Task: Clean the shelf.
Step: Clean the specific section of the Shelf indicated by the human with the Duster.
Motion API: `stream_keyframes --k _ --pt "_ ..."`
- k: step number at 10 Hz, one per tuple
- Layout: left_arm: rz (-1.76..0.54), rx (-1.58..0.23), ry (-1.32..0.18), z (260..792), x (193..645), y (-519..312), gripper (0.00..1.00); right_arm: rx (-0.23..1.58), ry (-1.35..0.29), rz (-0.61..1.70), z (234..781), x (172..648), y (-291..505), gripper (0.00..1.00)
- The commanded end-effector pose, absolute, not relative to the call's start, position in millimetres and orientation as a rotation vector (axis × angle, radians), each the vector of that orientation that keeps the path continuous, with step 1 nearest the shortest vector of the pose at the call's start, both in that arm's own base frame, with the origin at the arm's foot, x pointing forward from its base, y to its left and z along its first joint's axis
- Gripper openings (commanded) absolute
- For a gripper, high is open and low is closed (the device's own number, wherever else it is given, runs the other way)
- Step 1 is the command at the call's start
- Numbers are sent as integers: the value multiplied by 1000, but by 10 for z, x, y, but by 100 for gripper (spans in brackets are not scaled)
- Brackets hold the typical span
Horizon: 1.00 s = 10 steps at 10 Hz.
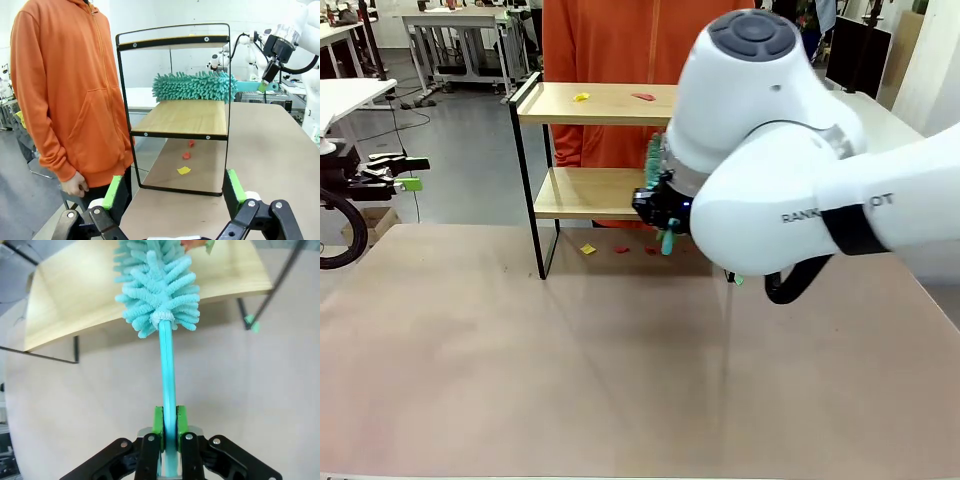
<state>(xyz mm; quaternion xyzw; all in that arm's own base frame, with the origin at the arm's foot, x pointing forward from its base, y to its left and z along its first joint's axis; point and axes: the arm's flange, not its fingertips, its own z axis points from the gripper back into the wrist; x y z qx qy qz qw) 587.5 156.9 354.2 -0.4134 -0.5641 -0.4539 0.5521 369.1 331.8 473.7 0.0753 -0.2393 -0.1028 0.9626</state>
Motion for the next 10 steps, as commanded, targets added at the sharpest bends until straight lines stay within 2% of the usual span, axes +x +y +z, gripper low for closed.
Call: stream_keyframes --k 1,5,6,7,10 --pt "-1076 -965 -1345 3575 5858 1556 100 103 -468 -211 4845 3591 2941 13" --pt "-1076 -965 -1345 3575 5858 1556 100 -40 -452 -232 4868 3576 2444 13" --pt "-1076 -965 -1345 3575 5858 1556 100 -24 -561 -228 4972 3466 2463 13" --pt "-1076 -965 -1345 3575 5858 1556 100 0 -465 -236 4852 3615 2538 13" --pt "-1076 -965 -1345 3575 5858 1556 100 -5 -488 -220 4896 3550 2572 13"
